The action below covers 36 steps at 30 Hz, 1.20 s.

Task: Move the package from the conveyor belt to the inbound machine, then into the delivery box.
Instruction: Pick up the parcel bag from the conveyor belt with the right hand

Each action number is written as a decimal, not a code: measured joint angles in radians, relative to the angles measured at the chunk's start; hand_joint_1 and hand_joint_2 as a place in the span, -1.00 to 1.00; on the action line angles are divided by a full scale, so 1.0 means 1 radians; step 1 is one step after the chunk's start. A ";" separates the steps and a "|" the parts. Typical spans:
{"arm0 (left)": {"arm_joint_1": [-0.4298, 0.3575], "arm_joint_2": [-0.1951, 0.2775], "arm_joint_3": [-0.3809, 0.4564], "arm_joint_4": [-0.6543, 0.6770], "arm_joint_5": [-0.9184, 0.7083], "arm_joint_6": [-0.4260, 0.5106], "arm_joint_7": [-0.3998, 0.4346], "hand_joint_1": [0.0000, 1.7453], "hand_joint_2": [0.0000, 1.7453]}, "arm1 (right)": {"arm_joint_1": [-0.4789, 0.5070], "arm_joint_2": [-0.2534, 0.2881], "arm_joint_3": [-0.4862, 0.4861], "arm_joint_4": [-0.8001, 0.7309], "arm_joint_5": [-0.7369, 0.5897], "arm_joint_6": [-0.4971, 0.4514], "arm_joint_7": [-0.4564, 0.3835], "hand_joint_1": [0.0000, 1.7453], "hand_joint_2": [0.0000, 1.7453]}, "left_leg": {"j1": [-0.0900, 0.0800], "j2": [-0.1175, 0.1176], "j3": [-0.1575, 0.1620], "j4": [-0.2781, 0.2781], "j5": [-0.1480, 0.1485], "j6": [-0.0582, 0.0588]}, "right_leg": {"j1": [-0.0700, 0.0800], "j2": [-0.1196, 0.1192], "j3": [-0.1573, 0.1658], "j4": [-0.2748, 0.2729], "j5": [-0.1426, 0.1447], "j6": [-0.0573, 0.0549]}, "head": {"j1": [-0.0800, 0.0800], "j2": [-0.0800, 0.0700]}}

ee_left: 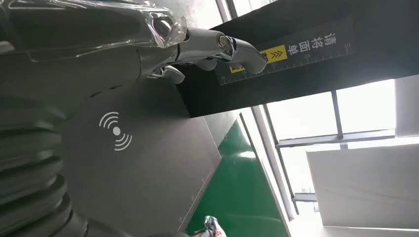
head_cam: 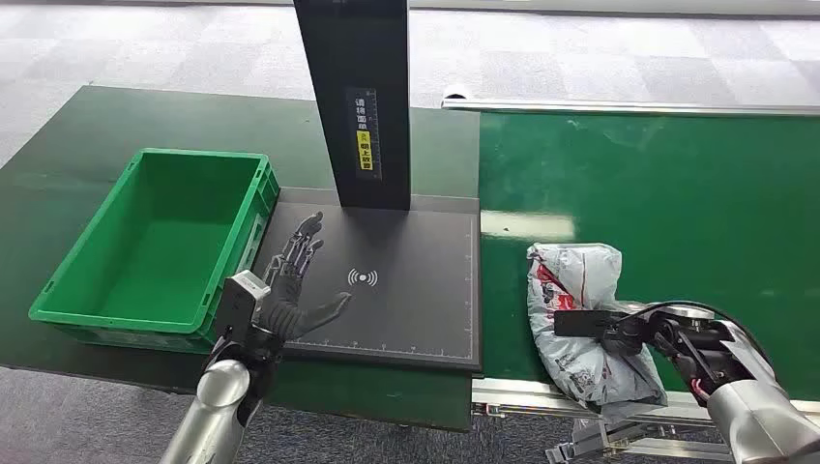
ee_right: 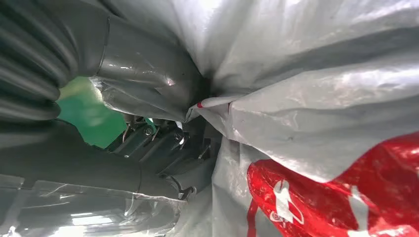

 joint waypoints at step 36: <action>0.084 0.002 0.067 -0.120 0.036 0.067 -0.062 -1.00 1.00 | 0.040 0.037 -0.169 -0.358 -0.080 -0.466 -0.056 1.00 1.00 | 0.000 0.000 -0.001 0.000 0.000 0.000 | 0.000 0.000 -0.001 0.000 0.000 0.000 | 0.000 0.000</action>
